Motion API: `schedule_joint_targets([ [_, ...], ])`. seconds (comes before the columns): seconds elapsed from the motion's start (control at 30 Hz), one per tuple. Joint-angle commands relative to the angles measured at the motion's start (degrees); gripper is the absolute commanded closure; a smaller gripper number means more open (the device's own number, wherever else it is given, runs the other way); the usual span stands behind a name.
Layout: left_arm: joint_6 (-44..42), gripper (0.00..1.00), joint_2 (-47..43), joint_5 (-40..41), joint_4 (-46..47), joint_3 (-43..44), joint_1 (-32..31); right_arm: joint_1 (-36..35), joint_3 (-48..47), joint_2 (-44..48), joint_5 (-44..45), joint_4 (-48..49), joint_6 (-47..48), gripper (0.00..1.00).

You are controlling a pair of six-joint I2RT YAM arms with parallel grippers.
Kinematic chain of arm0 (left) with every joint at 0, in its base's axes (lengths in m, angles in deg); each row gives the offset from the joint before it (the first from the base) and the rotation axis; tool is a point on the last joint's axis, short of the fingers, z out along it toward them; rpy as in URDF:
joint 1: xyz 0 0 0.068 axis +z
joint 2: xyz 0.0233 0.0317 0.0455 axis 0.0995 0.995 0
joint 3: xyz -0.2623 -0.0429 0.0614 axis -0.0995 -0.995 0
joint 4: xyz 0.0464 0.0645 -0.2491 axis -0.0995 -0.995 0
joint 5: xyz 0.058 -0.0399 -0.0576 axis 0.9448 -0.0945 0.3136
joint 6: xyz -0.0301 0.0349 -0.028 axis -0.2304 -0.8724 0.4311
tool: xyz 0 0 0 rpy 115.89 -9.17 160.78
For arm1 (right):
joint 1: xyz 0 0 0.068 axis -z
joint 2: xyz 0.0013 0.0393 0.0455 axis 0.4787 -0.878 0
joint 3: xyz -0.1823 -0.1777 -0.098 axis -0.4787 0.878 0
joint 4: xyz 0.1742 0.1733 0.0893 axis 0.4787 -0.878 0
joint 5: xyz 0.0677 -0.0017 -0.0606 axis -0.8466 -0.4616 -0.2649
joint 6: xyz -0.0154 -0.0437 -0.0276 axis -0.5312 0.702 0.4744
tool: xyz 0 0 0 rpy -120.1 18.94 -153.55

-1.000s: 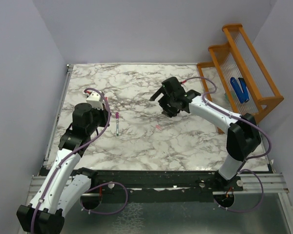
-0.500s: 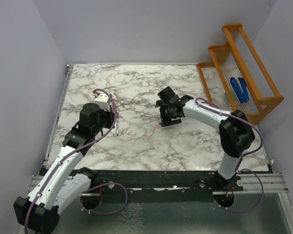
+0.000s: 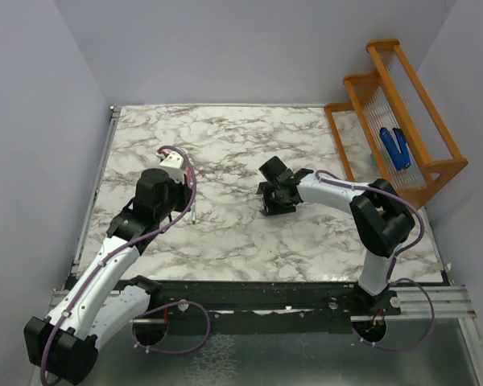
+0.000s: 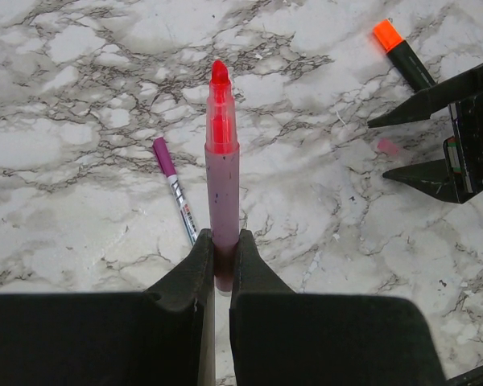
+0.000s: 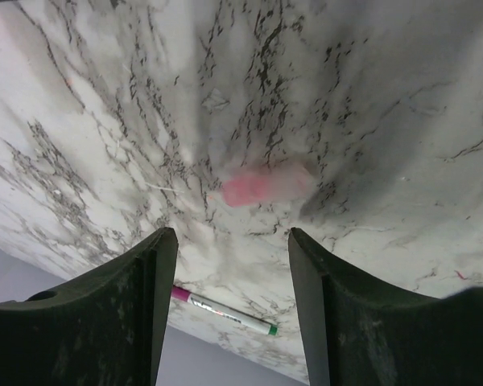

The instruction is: Insert the pens into the pen caps

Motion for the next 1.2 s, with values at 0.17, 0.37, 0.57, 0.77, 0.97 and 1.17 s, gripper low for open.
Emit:
schedule_joint_targets([
  [0.17, 0.0, 1.0, 1.4, 1.3, 0.3, 0.9, -0.2, -0.1, 3.6, -1.1, -1.0, 2.5, -2.6, 0.39],
  [0.37, 0.0, 1.0, 1.6, 1.4, 0.2, 0.8, -0.2, 1.6, 7.6, 1.7, 0.5, 7.1, -1.7, 0.37],
  [0.57, 0.0, 1.0, 2.0, 1.4, 0.2, 0.9, -0.2, 6.2, 6.7, 8.3, 8.6, 8.6, 6.0, 0.23],
  [0.77, 0.0, 1.0, 2.3, 1.4, 0.4, 0.9, -0.2, 12.5, 8.2, 15.6, 11.9, 6.6, 7.8, 0.22],
  [0.97, 0.0, 1.0, 2.9, 1.4, 0.5, 0.9, -0.2, 14.7, 6.4, 17.4, 10.3, -1.0, 10.6, 0.33],
  [1.17, 0.0, 1.0, 3.5, 1.1, 0.8, 0.9, -0.2, 14.7, 7.1, 12.9, -0.5, 1.9, 12.0, 0.41],
])
